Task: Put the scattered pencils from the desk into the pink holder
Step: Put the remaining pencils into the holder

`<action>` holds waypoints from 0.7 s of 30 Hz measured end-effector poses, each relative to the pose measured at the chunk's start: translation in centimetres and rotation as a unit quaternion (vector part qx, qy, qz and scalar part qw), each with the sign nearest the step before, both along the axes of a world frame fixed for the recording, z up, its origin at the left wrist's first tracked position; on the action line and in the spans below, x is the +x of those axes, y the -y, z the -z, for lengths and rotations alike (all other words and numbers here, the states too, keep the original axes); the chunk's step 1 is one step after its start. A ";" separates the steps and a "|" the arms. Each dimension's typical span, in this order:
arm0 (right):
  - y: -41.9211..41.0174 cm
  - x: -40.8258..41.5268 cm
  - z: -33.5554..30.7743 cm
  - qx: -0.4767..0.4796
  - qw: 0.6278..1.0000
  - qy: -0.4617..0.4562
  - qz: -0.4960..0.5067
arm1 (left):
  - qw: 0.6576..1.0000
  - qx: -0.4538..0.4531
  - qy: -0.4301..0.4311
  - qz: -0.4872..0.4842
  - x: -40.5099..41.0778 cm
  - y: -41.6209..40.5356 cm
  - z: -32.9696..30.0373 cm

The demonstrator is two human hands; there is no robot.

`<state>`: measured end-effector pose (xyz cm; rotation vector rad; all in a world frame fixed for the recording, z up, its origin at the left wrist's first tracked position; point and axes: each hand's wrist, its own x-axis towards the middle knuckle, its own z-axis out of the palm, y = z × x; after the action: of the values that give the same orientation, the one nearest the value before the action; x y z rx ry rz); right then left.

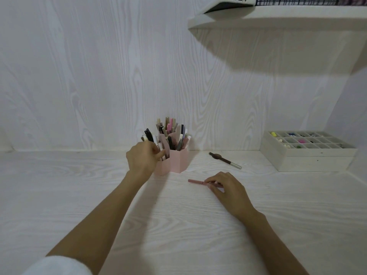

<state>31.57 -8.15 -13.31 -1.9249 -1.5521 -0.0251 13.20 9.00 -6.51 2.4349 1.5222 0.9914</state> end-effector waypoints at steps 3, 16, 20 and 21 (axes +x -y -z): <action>0.3 -0.2 -1.0 0.096 0.994 -0.017 0.059 | 0.998 0.016 0.063 0.003 -2.3 1.6 2.0; -1.7 -2.3 -7.3 0.345 0.871 -0.347 -0.050 | 0.990 -0.104 0.092 -0.026 -7.7 1.3 8.0; -6.0 -2.9 -12.8 0.364 0.891 -0.263 -0.064 | 0.990 -0.101 0.094 -0.027 -7.8 1.0 8.3; -7.4 -3.1 -14.0 0.369 0.895 -0.242 -0.059 | 0.990 -0.100 0.095 -0.028 -7.7 1.0 8.3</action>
<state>28.45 -0.74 0.73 -1.1190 -1.0900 -0.0663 5.48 8.01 -14.82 2.1105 1.5494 0.9943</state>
